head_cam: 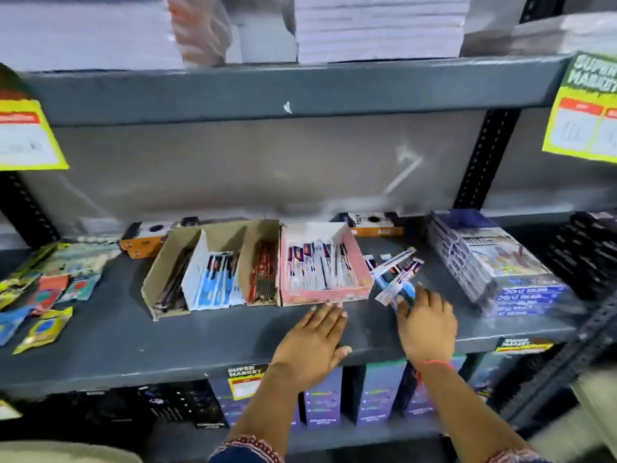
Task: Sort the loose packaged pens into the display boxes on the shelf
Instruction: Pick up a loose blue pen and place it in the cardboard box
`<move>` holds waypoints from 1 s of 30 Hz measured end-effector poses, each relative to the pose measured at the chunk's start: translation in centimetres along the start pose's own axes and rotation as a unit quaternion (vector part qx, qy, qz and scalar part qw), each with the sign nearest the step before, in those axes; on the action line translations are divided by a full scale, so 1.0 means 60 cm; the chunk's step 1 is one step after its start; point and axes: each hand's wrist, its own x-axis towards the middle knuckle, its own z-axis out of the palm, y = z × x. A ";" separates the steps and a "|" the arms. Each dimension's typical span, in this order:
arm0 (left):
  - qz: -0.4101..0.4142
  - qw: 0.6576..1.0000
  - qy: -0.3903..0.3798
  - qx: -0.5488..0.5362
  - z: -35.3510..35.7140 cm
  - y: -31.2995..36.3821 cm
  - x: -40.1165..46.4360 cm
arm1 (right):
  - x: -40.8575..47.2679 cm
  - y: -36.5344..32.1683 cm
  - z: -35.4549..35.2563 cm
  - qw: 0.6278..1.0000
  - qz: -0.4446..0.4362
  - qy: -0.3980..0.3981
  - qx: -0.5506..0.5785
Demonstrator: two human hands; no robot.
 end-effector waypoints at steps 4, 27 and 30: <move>0.019 0.999 -0.008 -0.051 0.017 -0.020 0.023 | 0.039 0.008 0.001 0.991 0.113 -0.067 -0.026; 0.014 0.995 0.025 -0.098 0.022 -0.024 0.018 | 0.185 0.001 -0.076 0.948 0.138 -0.287 -0.014; 0.006 0.994 0.041 -0.103 0.020 -0.022 0.018 | 0.187 -0.005 -0.119 0.961 0.098 -0.241 -0.094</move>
